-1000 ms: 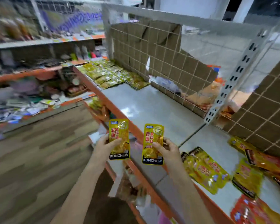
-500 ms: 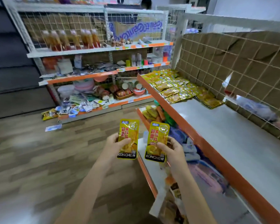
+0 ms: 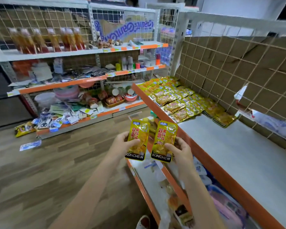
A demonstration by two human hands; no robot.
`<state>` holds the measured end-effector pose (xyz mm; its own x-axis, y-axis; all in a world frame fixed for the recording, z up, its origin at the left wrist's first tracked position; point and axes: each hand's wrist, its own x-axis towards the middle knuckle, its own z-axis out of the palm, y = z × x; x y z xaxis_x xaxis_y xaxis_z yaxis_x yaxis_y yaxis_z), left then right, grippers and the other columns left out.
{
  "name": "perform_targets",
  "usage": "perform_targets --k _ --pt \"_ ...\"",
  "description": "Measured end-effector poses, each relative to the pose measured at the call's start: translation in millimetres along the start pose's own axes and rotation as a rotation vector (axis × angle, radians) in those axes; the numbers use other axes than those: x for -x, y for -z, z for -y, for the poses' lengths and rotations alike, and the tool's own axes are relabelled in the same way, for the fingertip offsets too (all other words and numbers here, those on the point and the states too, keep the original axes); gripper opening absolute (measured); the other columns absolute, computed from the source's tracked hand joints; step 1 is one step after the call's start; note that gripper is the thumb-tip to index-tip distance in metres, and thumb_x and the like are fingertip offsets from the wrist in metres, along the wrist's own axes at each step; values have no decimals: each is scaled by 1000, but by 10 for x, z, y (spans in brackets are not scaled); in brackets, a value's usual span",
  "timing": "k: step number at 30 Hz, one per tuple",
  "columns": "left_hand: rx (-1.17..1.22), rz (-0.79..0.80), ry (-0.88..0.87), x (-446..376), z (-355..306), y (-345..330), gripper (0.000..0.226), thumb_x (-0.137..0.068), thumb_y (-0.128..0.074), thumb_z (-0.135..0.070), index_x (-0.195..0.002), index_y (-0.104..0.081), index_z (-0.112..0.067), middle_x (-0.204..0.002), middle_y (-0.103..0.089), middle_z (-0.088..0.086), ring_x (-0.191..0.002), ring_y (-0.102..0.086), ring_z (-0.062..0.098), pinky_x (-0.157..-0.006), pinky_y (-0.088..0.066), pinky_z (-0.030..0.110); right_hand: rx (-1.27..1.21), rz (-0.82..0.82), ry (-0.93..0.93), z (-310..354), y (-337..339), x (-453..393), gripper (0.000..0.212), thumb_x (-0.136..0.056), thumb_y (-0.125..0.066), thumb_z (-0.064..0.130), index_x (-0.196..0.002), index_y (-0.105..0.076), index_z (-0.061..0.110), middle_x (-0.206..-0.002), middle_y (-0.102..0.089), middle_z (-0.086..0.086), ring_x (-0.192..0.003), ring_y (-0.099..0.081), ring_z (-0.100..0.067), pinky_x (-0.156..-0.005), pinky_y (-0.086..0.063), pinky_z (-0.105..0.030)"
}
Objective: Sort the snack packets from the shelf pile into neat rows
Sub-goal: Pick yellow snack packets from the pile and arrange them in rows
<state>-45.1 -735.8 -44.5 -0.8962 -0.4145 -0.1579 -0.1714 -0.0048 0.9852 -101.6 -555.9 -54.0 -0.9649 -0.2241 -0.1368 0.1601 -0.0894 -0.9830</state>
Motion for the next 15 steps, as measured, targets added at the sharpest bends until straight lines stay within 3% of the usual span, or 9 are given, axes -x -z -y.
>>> perform_targets --k 3,6,11,13,15 --pt "-32 109 -31 -511 -118 -270 21 -83 -62 4 -103 -62 -4 -87 -68 5 -62 -64 1 -58 -48 13 -39 -71 8 86 128 -401 20 -86 -57 -7 -98 -64 8 -83 -71 -5 -73 -67 -15 -65 -55 -26" --pt "-108 234 -80 -1059 -253 -624 20 -85 -59 5 -99 -64 -9 -90 -68 7 -71 -64 9 -64 -50 16 -55 -197 25 171 336 -825 21 -85 -57 -7 -100 -64 5 -82 -73 -5 -74 -67 -19 -74 -54 -36" --pt "-279 435 -168 -1823 -489 -1379 13 -89 -60 -10 -93 -60 -22 -85 -61 -8 -78 -58 1 -70 -43 14 -41 -469 61 306 811 -1392 17 -87 -58 -4 -96 -62 10 -79 -70 -2 -65 -64 -15 -66 -51 -28" --pt "-362 478 -194 -2049 -480 -1681 12 -89 -61 -16 -92 -58 -28 -96 -59 -3 -97 -55 12 -83 -43 24 -8 -582 58 316 1002 -1511 21 -86 -59 -6 -89 -58 16 -82 -69 -7 -66 -60 -18 -65 -49 -29" --pt "-413 512 -253 -2175 -504 -1974 21 -89 -61 -16 -110 -60 -13 -113 -59 3 -108 -53 23 -89 -39 30 62 -687 45 284 1191 -1610 24 -84 -61 -6 -84 -56 18 -85 -69 -12 -69 -60 -23 -71 -49 -37"
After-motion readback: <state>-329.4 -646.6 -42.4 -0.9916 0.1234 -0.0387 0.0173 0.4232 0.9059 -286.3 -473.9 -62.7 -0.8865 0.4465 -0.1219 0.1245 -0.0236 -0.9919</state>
